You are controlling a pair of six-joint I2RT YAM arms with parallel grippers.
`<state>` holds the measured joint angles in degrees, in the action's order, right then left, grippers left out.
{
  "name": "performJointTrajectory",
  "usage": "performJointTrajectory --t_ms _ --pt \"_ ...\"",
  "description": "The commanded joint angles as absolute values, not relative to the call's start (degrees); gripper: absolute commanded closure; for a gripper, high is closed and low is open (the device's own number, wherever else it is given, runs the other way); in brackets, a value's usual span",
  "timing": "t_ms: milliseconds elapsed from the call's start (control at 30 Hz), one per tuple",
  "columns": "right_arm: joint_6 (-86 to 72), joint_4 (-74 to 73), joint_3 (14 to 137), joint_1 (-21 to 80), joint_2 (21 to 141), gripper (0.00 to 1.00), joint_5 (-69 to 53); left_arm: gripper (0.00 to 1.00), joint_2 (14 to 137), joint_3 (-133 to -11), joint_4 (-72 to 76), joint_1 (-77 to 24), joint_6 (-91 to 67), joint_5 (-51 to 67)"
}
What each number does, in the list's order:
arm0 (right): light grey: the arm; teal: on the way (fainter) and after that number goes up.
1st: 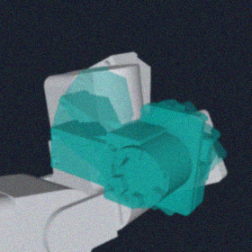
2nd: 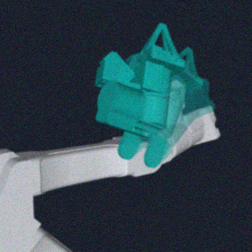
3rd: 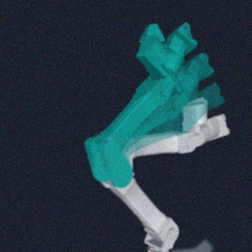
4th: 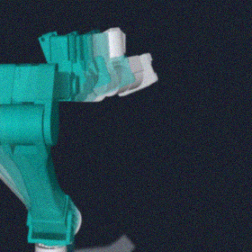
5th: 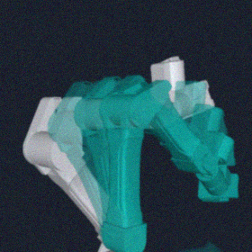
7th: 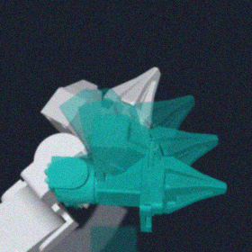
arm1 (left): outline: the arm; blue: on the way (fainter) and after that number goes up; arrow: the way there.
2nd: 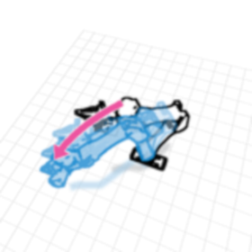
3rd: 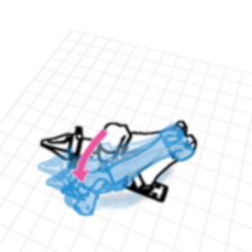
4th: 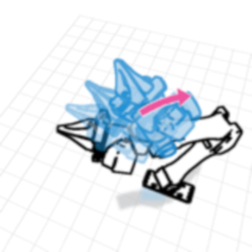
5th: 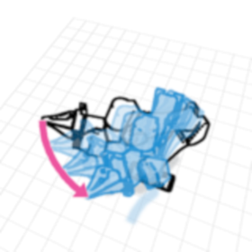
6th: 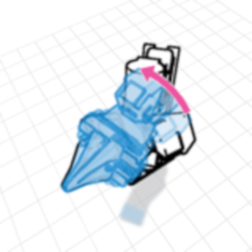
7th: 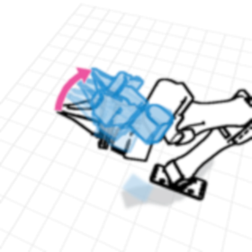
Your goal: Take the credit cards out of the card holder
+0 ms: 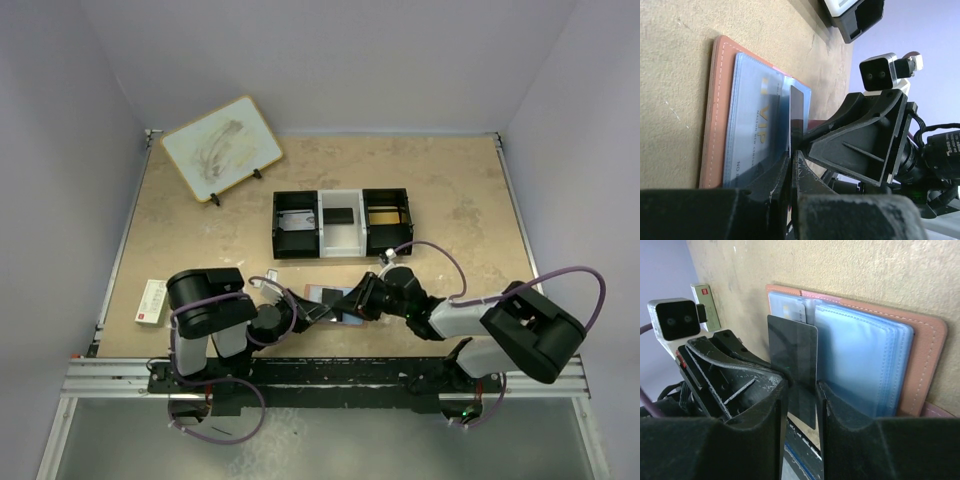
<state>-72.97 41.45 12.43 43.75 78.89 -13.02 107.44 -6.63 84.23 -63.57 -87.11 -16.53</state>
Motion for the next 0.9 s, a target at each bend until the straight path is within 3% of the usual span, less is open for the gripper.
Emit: performJointTrajectory --t_ms 0,67,200,300,567,733,867 --pt "-73.4 45.0 12.2 43.1 76.4 0.72 -13.3 1.0 110.9 -6.5 95.3 -64.2 -88.8 -15.2" --pt "-73.5 45.2 11.8 43.0 76.2 0.84 -13.3 1.0 110.6 -6.7 94.7 -64.3 -88.6 -15.1" --pt "-74.5 48.7 10.2 42.7 75.8 0.93 -13.8 1.0 108.5 -7.7 90.9 -64.3 -87.7 -14.4" --pt "-74.7 49.8 9.8 42.6 75.3 0.91 -14.1 1.0 108.4 -8.2 90.5 -64.3 -87.4 -13.8" --pt "-74.8 50.5 9.5 42.4 74.2 0.74 -14.7 1.0 109.8 -8.9 93.5 -64.6 -87.3 -12.7" --pt "-75.7 52.3 8.8 42.3 74.0 0.74 -14.9 1.0 110.5 -9.6 94.6 -65.1 -87.3 -12.4" --pt "-76.0 52.8 8.3 42.2 73.5 0.83 -14.7 1.0 110.0 -9.5 94.4 -65.2 -87.1 -12.6"
